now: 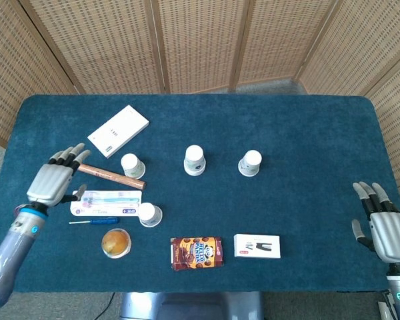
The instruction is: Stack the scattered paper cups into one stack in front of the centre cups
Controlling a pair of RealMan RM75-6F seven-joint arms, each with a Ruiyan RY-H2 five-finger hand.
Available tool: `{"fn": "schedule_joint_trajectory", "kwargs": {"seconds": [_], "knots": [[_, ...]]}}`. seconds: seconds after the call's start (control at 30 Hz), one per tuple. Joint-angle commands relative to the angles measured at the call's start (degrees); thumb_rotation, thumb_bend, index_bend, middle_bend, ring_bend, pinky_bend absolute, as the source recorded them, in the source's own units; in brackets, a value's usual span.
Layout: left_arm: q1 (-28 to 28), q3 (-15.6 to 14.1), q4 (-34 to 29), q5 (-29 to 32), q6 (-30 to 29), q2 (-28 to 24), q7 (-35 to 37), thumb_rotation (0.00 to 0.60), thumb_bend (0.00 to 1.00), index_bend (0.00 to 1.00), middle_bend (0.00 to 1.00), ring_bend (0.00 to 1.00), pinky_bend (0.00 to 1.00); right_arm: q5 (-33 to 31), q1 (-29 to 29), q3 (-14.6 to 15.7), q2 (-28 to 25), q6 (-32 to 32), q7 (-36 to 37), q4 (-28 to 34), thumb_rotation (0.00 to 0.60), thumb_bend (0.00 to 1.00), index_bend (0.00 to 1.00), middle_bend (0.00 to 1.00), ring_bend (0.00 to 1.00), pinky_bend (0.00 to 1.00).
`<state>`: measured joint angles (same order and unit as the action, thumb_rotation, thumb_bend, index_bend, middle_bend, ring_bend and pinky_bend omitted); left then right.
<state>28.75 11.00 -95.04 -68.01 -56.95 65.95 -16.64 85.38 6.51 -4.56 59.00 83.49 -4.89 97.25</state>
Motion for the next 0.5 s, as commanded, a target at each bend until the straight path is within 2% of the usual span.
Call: {"fn": "schedule_joint_trajectory", "kwargs": {"seconds": [0.03,0.5], "knots": [[2.91,1.05,2.64,3.23,2.38,2.90,-2.39,0.517,0.46,0.00,0.00,0.00,0.14,-0.20,-0.15,0.05,0.07,0.02,0.38,-0.34,0.600,0.50,0.00,0.11,0.03,0.36],[12.26,2.15,12.75,12.26,9.50,13.27,-5.12,0.521,0.46,0.00,0.00,0.00,0.16,-1.09,-1.38,-0.03,-0.71,1.21,1.50,-0.80,0.600,0.50,0.00,0.11,0.03,0.36]]}}
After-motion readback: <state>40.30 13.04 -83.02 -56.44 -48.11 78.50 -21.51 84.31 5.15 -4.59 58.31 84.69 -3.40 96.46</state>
